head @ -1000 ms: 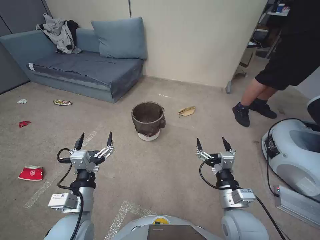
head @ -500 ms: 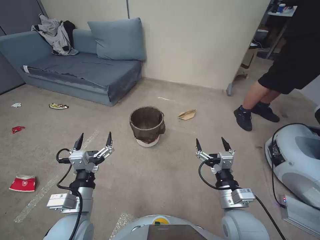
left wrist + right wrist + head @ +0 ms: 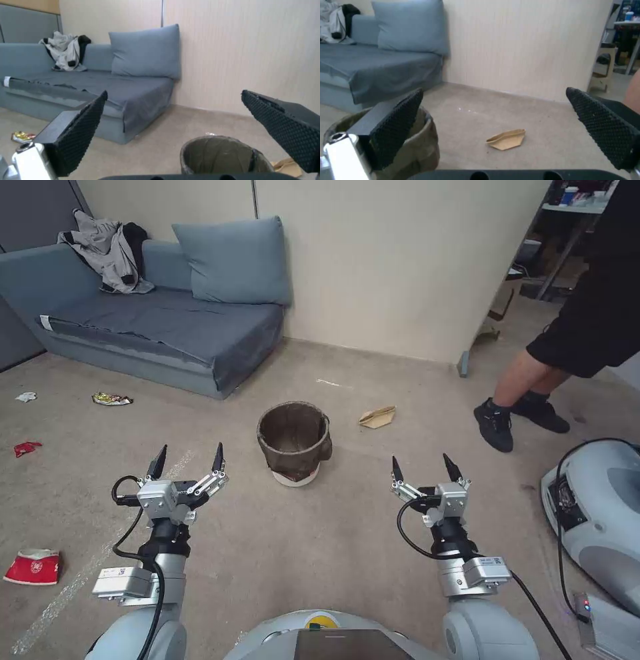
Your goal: Pick up the trash bin, then pick up the garbage from the floor and place it into the trash bin.
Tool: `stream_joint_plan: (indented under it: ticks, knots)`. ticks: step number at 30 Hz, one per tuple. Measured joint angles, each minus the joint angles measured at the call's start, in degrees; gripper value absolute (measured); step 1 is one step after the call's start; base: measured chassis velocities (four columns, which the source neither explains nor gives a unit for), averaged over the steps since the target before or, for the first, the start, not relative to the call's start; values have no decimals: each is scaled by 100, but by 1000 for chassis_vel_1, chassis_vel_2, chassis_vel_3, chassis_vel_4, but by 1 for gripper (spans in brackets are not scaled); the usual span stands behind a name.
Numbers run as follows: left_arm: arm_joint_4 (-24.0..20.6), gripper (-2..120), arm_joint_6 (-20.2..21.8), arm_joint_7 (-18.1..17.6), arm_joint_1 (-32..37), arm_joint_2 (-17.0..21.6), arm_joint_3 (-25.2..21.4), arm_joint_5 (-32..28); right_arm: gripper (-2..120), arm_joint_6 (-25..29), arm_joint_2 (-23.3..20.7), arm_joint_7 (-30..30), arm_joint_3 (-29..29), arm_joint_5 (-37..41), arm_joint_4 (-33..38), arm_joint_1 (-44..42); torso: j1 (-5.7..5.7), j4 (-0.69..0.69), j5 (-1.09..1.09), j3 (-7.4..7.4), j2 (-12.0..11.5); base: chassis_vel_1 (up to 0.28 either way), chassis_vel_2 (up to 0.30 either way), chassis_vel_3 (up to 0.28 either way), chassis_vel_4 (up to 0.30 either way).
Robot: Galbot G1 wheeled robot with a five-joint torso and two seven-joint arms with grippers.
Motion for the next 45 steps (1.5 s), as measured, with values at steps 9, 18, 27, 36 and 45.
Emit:
stream_joint_plan:
  ticks: [9, 18, 27, 36, 45]
  knots:
    - [-4, 100, 18, 6, -16, -19, -4, -9, 100, 13, 3, 3, 0, -2, -46, 23, 0, 0, 0, 0, 0, -90, 90, 96, -102]
    - [-4, 100, 30, 10, -34, -29, -30, -9, 100, 20, 17, 4, 4, -1, -83, 56, 0, -1, 0, 0, 0, -88, 91, 87, -92]
    - [-4, 100, 50, 16, -44, -27, -30, -12, 100, 20, 19, 4, 5, 0, -84, 58, 0, -1, 0, 0, 0, -90, 86, 81, -86]
    - [-8, 100, 56, 18, -42, -24, -31, -12, 100, 24, 23, 4, 9, -1, -81, 53, 0, 0, 0, 0, 0, -83, 94, 96, -88]
    - [-10, 100, 89, 19, -45, -27, -16, -31, 100, 26, 22, 10, 8, -3, -81, 55, 0, 0, 0, 0, 0, -84, 84, 86, -86]
